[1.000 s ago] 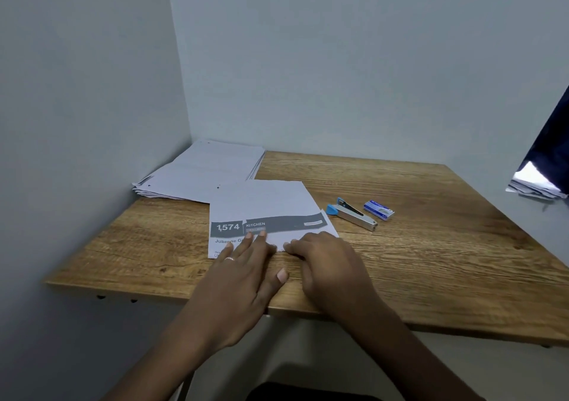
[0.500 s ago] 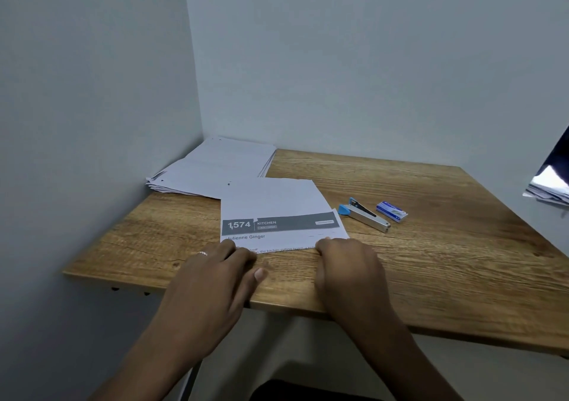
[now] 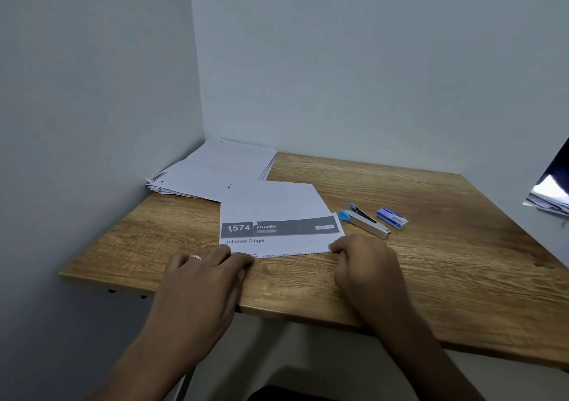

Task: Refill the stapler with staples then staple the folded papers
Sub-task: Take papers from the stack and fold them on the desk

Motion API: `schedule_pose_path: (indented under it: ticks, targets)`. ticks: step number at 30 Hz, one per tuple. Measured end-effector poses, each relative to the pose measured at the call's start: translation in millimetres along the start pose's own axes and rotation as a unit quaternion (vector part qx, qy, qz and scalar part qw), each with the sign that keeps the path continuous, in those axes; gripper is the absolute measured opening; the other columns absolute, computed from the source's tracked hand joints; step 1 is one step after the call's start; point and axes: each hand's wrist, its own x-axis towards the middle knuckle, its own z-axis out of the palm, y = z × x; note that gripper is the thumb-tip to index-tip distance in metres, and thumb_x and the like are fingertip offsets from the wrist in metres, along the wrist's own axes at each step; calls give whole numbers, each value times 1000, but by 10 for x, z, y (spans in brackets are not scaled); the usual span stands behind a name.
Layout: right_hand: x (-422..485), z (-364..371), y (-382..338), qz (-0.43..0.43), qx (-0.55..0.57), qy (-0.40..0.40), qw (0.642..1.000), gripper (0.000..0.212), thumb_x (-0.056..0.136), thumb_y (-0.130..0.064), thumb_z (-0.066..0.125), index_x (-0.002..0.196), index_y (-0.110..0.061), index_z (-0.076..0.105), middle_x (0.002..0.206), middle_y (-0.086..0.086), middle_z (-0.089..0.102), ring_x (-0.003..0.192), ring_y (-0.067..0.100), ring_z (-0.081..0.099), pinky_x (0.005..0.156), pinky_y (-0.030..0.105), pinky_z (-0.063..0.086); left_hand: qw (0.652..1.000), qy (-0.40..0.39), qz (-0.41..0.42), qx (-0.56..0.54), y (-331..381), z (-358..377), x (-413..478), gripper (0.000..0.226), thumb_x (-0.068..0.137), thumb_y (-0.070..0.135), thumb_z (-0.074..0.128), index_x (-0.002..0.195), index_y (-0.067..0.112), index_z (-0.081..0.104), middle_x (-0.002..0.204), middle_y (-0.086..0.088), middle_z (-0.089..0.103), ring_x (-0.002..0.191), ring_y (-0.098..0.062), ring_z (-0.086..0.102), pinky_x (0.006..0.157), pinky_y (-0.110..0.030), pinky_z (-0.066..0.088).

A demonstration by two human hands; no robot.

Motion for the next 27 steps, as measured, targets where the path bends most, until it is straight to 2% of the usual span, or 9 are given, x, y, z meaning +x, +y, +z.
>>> schedule_pose_path:
  ticks: [3, 6, 11, 15, 17, 20, 22, 25, 27]
  targets:
    - [36, -31, 29, 19, -21, -3, 1000, 34, 94, -14, 47, 118, -21, 72, 114, -2, 73, 103, 17, 64, 82, 29, 48, 1000, -7, -6, -18, -39, 6, 30, 32, 95, 32, 43, 112, 37, 69, 92, 16, 66, 77, -13, 66, 76, -40, 44]
    - [-30, 48, -138, 24, -68, 4, 997, 27, 94, -14, 47, 108, -17, 69, 100, 1, 67, 87, 17, 54, 70, 29, 41, 1000, -6, -7, -25, -57, 18, 31, 31, 95, 31, 44, 114, 38, 68, 93, 17, 66, 81, -13, 66, 76, -39, 41]
    - [-271, 186, -655, -119, -12, 107, 987, 11, 68, 2, 60, 62, -7, 64, 58, 9, 56, 54, 26, 53, 48, 29, 35, 1000, -4, -2, -25, -52, 34, 35, 31, 98, 29, 44, 119, 39, 65, 101, 16, 67, 91, -13, 65, 77, -39, 39]
    - [-63, 117, -628, 20, -52, 35, 998, 16, 92, -14, 51, 90, -11, 66, 78, 6, 54, 77, 22, 44, 67, 32, 35, 999, -9, -3, -43, -76, 19, 17, 34, 98, 32, 42, 120, 41, 65, 102, 17, 66, 92, -13, 65, 78, -40, 39]
    - [-4, 8, -525, 46, -79, 41, 995, 15, 94, -15, 50, 87, -15, 62, 78, 4, 53, 85, 23, 55, 70, 32, 39, 999, -8, 0, -51, -71, 19, 22, 34, 97, 32, 41, 118, 39, 66, 99, 16, 66, 90, -14, 66, 77, -40, 39]
    - [-41, -29, -496, 33, -58, 121, 990, 11, 79, -6, 70, 70, -10, 63, 68, 8, 63, 72, 29, 63, 61, 33, 45, 998, -3, -3, -58, -74, 27, 39, 32, 97, 32, 42, 116, 39, 67, 97, 17, 64, 88, -14, 65, 77, -40, 40]
    - [-120, 51, -552, -28, 5, 176, 984, 7, 69, -1, 75, 70, -6, 70, 63, 9, 67, 62, 29, 64, 55, 33, 51, 998, 3, 0, -59, -73, 30, 44, 33, 97, 32, 40, 113, 38, 68, 93, 16, 64, 84, -16, 65, 74, -39, 40]
    - [-195, 223, -699, -153, 74, 81, 982, 15, 82, -8, 61, 88, -5, 75, 83, 10, 72, 80, 30, 66, 68, 39, 56, 998, 10, 14, -60, -75, 29, 41, 43, 91, 31, 32, 112, 36, 69, 91, 13, 65, 78, -19, 65, 69, -38, 38]
    - [-173, 328, -734, -168, 40, -8, 985, 27, 93, -18, 48, 103, -9, 71, 103, 7, 70, 101, 27, 60, 85, 42, 50, 998, 15, 19, -58, -73, 24, 38, 46, 87, 29, 30, 111, 35, 70, 91, 12, 66, 77, -20, 64, 68, -38, 38]
